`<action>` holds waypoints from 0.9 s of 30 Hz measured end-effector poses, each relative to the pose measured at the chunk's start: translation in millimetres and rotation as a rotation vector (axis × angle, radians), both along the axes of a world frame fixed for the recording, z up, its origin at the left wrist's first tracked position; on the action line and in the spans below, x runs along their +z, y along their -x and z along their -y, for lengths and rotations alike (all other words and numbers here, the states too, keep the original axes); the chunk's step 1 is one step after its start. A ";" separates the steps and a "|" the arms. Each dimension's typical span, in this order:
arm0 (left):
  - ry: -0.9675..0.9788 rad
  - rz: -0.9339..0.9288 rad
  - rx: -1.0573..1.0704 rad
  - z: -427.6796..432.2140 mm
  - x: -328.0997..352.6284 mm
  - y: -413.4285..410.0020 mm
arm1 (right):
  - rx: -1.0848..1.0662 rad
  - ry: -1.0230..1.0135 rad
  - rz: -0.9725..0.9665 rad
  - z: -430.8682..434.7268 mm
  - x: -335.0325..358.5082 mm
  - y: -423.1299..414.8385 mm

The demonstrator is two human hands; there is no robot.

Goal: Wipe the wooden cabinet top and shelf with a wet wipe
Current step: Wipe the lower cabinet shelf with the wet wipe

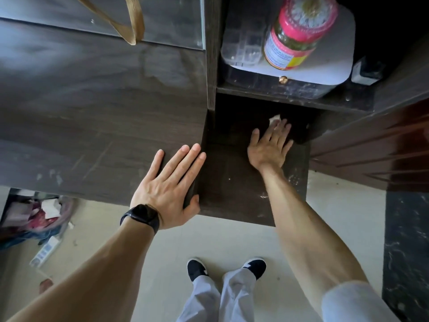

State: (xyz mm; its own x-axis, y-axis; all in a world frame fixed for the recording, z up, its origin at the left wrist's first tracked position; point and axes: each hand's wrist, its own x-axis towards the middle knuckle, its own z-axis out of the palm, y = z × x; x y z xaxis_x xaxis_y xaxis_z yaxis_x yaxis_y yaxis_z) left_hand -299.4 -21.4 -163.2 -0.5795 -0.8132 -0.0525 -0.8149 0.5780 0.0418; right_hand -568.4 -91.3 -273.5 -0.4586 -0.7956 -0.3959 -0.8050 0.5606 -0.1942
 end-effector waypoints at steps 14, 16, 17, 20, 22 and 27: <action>-0.019 0.040 0.007 -0.1 1.7 0.4 | 0.328 0.077 -0.028 -20.2 -4.8 -15.8; -0.021 0.033 0.002 0.2 2.5 1.0 | 0.299 0.110 -0.015 -39.7 -5.7 -45.0; -0.018 0.025 0.002 0.1 2.6 0.4 | 0.384 0.126 -0.005 -67.5 -2.9 -63.0; -0.018 0.016 0.002 -0.8 2.8 -0.5 | 0.754 0.181 0.050 -159.8 5.4 -84.5; -0.019 0.013 0.006 -0.4 4.0 0.2 | 0.879 0.145 0.054 -145.7 6.7 -59.1; -0.007 0.009 0.004 -1.1 3.2 0.0 | 0.345 0.011 -0.109 -10.7 6.1 30.3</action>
State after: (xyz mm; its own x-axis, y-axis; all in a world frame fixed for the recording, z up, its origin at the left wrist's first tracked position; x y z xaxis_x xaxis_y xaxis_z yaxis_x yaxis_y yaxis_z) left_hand -299.4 -20.3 -159.9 -0.5760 -0.8150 -0.0633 -0.8174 0.5747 0.0389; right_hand -598.7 -80.6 -267.4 -0.2014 -0.9150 -0.3497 -0.9627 0.2507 -0.1015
